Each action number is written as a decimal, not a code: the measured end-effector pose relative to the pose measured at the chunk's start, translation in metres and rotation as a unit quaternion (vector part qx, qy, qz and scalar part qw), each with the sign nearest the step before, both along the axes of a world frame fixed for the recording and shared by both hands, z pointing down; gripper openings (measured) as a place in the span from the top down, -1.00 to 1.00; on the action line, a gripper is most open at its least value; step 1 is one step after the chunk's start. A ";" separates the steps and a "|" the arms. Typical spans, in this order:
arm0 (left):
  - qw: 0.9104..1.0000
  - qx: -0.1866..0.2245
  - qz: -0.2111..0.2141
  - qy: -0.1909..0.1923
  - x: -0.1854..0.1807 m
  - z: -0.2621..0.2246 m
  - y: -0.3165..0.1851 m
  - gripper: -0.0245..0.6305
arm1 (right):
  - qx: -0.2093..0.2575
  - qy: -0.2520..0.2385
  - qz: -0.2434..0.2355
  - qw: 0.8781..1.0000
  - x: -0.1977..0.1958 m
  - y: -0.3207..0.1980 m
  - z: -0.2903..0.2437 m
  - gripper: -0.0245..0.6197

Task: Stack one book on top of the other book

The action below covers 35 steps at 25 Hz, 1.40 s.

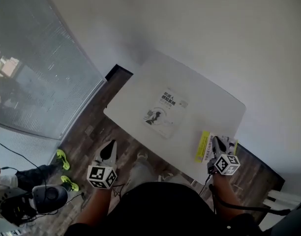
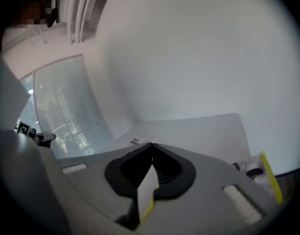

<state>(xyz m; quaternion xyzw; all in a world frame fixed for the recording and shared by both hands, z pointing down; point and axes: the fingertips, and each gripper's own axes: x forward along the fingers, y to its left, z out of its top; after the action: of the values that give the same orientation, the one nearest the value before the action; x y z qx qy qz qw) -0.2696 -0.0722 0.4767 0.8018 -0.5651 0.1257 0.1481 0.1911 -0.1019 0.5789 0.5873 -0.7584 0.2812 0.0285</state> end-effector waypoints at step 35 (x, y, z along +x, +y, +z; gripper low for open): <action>0.830 -0.005 0.556 0.040 0.250 0.016 -0.133 0.91 | -0.025 0.067 0.448 0.891 -0.013 0.226 -0.042 0.92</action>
<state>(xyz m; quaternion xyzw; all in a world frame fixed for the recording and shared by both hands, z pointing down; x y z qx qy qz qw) -0.0195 -0.2051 0.4922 0.9841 -0.0162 0.1577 0.0799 0.1785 0.1245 0.5367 0.8814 -0.4038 0.2427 -0.0352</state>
